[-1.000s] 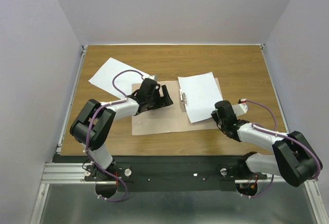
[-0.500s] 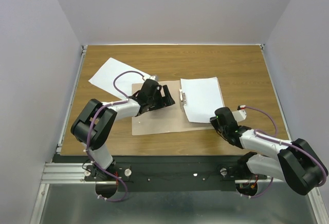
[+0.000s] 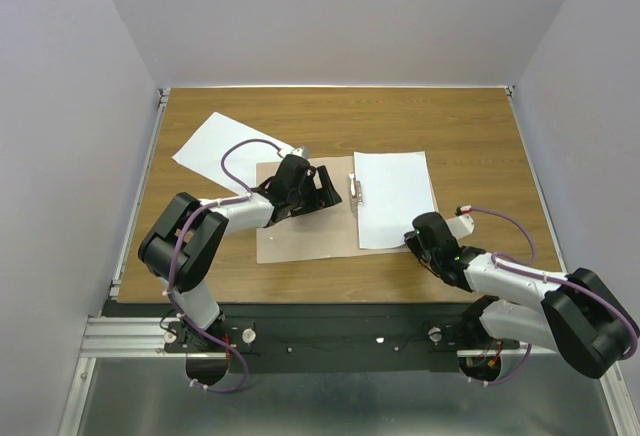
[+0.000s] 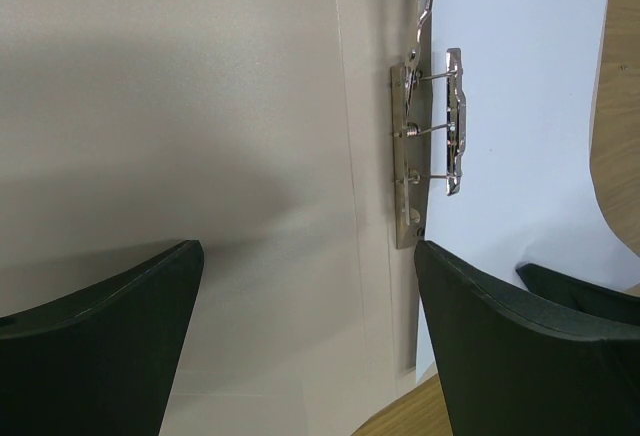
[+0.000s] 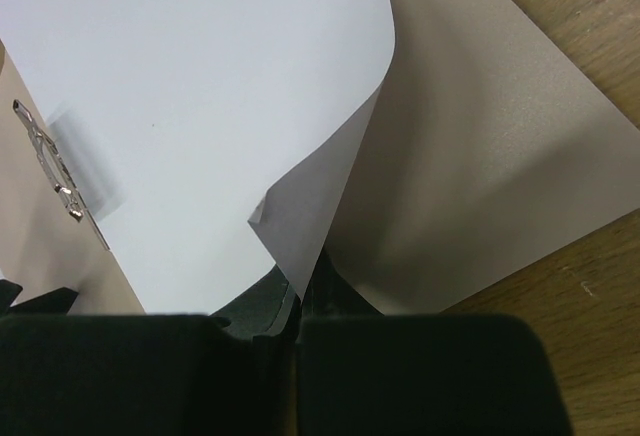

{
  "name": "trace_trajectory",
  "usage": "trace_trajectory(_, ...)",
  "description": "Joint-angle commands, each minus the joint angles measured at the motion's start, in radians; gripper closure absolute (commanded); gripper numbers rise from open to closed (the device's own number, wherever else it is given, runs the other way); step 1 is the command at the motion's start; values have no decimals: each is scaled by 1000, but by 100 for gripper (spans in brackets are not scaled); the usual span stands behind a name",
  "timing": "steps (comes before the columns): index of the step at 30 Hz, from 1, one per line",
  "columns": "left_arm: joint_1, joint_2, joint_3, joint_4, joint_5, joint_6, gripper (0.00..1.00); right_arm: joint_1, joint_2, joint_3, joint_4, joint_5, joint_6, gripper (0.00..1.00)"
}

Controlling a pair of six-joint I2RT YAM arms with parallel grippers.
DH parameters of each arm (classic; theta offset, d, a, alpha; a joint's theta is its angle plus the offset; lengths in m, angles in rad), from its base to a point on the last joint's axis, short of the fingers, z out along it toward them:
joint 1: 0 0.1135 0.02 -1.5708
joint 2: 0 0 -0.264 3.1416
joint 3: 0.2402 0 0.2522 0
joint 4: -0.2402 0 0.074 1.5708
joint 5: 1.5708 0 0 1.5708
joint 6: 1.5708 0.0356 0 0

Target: Put the files into the folder

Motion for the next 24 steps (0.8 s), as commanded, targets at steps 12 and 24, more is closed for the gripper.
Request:
trace_trajectory(12, -13, 22, -9, -120, -59, 23, 3, 11, -86, 0, -147, 71, -50, 96)
trace_trajectory(24, -13, 7, -17, -120, -68, 20, 3, 15, -66, 24, -147, 48, -91, 96)
